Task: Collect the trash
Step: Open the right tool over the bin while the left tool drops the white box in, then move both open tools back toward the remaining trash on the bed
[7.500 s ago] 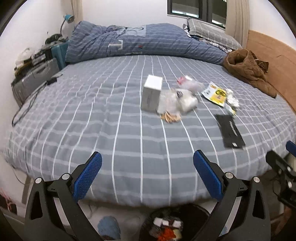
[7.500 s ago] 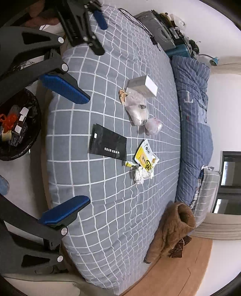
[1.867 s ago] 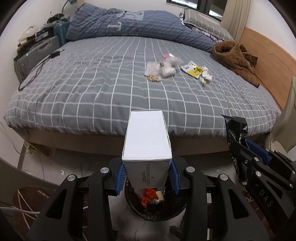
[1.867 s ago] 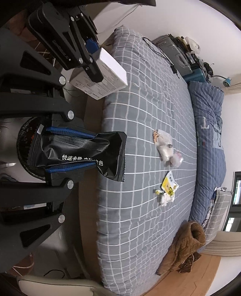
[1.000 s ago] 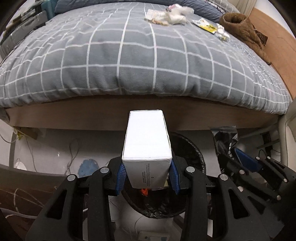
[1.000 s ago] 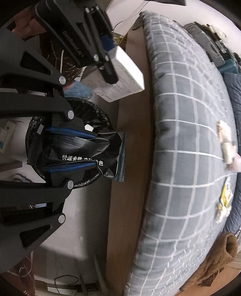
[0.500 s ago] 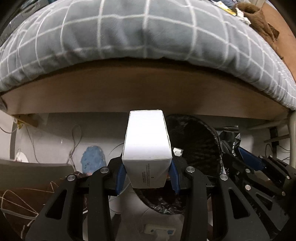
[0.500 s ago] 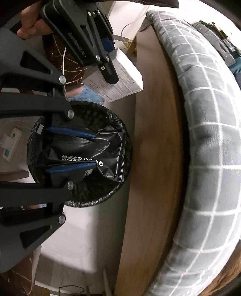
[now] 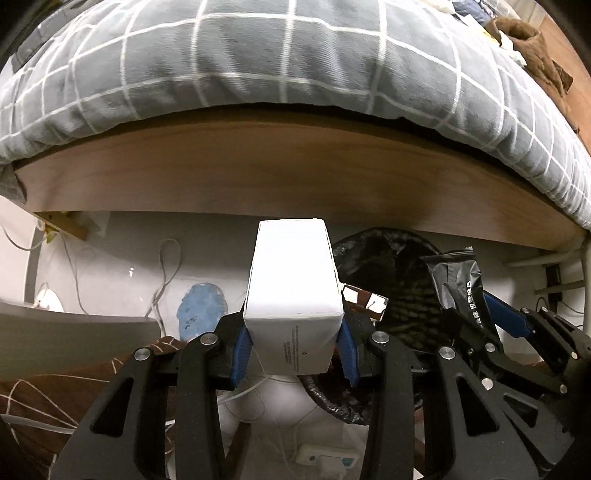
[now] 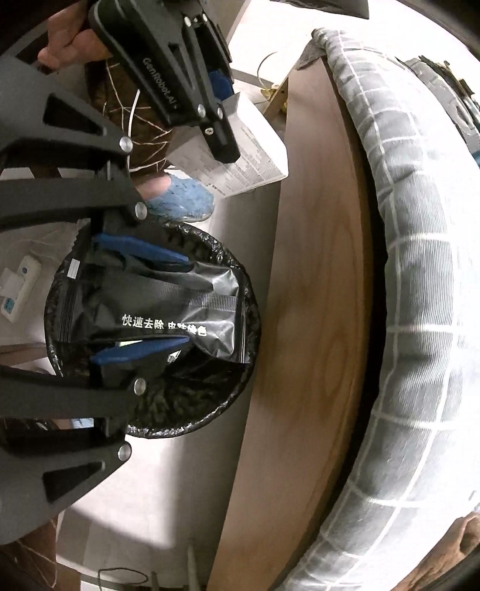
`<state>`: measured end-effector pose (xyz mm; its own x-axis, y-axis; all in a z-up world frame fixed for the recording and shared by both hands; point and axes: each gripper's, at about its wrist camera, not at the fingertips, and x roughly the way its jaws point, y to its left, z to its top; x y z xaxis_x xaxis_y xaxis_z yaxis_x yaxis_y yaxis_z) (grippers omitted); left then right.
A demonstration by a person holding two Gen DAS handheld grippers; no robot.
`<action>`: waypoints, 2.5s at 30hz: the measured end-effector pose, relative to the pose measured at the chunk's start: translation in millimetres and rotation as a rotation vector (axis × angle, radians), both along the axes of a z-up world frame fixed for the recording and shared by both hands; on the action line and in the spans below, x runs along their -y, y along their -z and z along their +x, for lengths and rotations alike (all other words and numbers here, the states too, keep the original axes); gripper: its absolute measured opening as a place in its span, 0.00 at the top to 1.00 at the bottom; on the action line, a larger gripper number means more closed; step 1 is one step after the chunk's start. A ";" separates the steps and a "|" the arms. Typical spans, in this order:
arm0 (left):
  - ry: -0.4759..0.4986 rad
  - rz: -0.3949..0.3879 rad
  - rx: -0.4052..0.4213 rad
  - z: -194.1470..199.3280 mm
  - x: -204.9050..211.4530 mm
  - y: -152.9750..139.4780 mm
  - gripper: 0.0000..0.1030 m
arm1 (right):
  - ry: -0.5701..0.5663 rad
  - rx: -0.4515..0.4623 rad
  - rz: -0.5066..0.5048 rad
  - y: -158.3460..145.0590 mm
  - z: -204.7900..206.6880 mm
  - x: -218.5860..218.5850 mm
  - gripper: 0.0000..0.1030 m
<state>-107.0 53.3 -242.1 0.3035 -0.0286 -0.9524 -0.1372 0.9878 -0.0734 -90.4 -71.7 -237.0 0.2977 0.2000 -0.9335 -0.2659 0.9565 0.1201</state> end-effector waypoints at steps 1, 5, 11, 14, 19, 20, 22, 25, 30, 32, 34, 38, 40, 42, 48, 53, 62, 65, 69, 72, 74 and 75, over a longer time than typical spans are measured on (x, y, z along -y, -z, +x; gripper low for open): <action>-0.002 -0.001 0.001 -0.3 0.0 -0.2 0.63 | -0.002 0.000 -0.002 0.0 -0.4 -1.6 0.59; -0.004 0.001 0.007 -1.6 4.8 -4.5 0.63 | -0.008 0.004 -0.008 -0.3 -2.0 -2.7 0.50; 0.011 0.004 0.005 -2.6 9.1 -5.6 0.63 | 0.001 0.021 -0.006 -4.6 -2.7 -0.1 0.30; 0.017 0.001 0.005 -0.4 14.9 -6.1 0.63 | 0.022 0.049 -0.027 -9.0 0.1 9.0 0.21; 0.052 -0.010 0.016 2.7 33.1 -12.5 0.63 | 0.109 0.097 -0.051 -20.9 4.4 38.4 0.09; 0.062 -0.013 0.020 3.5 39.5 -15.0 0.63 | 0.122 0.104 -0.054 -23.3 4.7 43.2 0.07; 0.076 -0.016 0.030 5.7 48.3 -19.4 0.63 | 0.148 0.128 -0.072 -30.3 4.9 54.7 0.07; 0.111 -0.014 0.047 8.2 66.2 -26.3 0.63 | 0.159 0.180 -0.111 -42.6 3.3 68.8 0.07; 0.141 -0.012 0.048 12.0 87.6 -28.1 0.63 | 0.208 0.197 -0.128 -52.3 0.2 95.3 0.07; 0.154 -0.011 0.048 12.6 96.7 -28.1 0.63 | 0.225 0.201 -0.138 -54.3 -0.8 102.5 0.07; 0.169 -0.008 0.048 12.8 104.9 -27.8 0.63 | 0.245 0.198 -0.150 -56.6 -1.7 109.7 0.07; 0.200 -0.005 0.045 15.3 118.7 -25.8 0.63 | 0.271 0.191 -0.129 -61.2 0.0 121.1 0.07; 0.202 -0.004 0.044 17.1 120.5 -24.4 0.63 | 0.281 0.190 -0.122 -61.3 0.4 124.7 0.08; 0.203 -0.004 0.046 18.3 121.7 -24.4 0.62 | 0.289 0.186 -0.119 -61.2 0.4 127.5 0.07; 0.208 0.010 0.061 13.0 120.6 -26.7 0.57 | 0.292 0.179 -0.114 -59.3 0.9 126.2 0.07; 0.201 0.039 0.080 11.8 117.4 -33.4 0.42 | 0.274 0.214 -0.118 -67.8 1.0 120.5 0.07; 0.200 0.070 0.174 13.2 111.3 -70.1 0.17 | 0.296 0.310 -0.110 -97.9 -0.7 125.9 0.07; 0.188 0.074 0.216 11.7 107.1 -84.8 0.11 | 0.307 0.346 -0.097 -110.4 -0.3 129.5 0.07; 0.156 0.083 0.268 11.8 98.4 -103.2 0.06 | 0.316 0.396 -0.087 -126.2 -2.9 132.3 0.07; 0.141 0.080 0.294 14.0 93.7 -115.8 0.06 | 0.315 0.426 -0.086 -136.7 -3.7 132.6 0.07; 0.134 0.080 0.316 16.0 91.6 -124.8 0.06 | 0.312 0.454 -0.081 -146.4 -3.7 132.5 0.07; 0.133 0.079 0.324 16.7 92.5 -129.5 0.06 | 0.311 0.463 -0.080 -149.7 -4.1 132.7 0.07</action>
